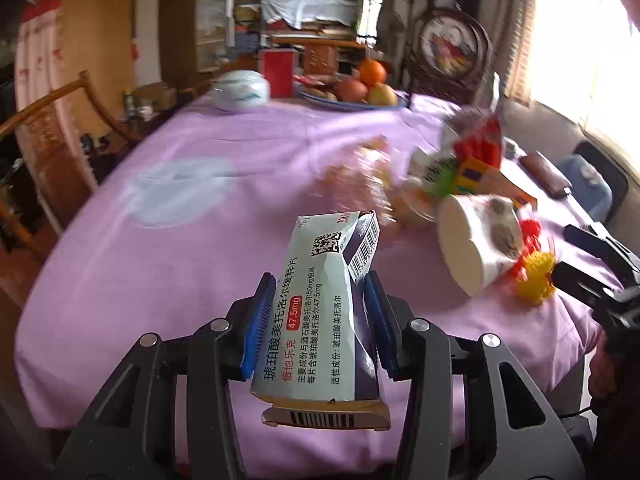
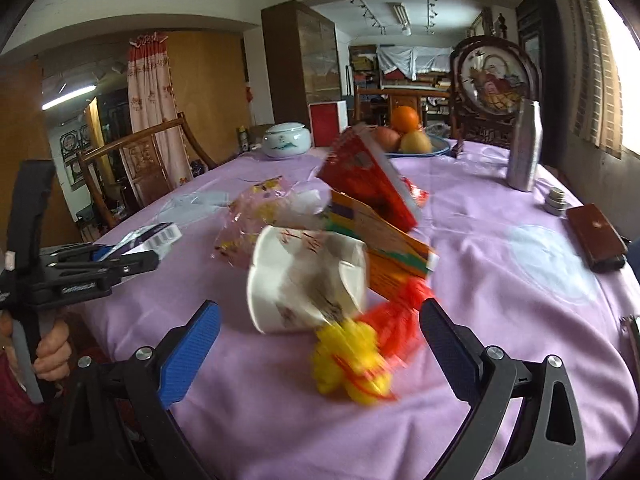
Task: Collect trash
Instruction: 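Lift the medicine box with the left tool while the right tool grasps the white paper cup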
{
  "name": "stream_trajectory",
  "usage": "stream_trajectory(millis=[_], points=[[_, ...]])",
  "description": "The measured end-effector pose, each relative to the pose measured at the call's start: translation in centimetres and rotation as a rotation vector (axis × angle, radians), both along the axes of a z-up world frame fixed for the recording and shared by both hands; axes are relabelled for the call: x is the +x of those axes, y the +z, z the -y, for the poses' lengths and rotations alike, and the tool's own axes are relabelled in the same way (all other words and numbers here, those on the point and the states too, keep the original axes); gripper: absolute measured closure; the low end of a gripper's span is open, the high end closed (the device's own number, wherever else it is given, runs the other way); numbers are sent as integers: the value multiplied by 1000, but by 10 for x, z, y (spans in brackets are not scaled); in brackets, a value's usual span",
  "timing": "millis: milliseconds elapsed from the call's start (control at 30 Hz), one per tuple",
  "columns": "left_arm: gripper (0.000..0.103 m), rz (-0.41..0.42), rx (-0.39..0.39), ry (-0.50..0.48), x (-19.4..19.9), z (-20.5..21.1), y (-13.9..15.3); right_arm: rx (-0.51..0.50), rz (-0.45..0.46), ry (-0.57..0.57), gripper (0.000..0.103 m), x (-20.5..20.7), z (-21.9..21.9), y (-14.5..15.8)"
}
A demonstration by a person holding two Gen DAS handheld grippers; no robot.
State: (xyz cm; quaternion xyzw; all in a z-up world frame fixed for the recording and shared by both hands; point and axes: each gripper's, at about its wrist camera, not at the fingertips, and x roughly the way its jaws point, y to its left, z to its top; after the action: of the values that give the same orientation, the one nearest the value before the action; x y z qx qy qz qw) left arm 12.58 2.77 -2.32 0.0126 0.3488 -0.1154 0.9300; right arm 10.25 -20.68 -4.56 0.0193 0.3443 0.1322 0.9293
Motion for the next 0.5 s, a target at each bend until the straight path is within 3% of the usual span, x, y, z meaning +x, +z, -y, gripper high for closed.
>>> stream_trajectory(millis=[200, 367, 500], points=[[57, 7, -23, 70, -15, -47, 2, -85, -98, -28, 6, 37, -27, -12], [57, -11, -26, 116, -26, -77, -9, -73, -215, -45, 6, 62, -30, -34], [57, -26, -44, 165, -35, -105, -14, -48, -232, -26, 6, 66, -30, -38]])
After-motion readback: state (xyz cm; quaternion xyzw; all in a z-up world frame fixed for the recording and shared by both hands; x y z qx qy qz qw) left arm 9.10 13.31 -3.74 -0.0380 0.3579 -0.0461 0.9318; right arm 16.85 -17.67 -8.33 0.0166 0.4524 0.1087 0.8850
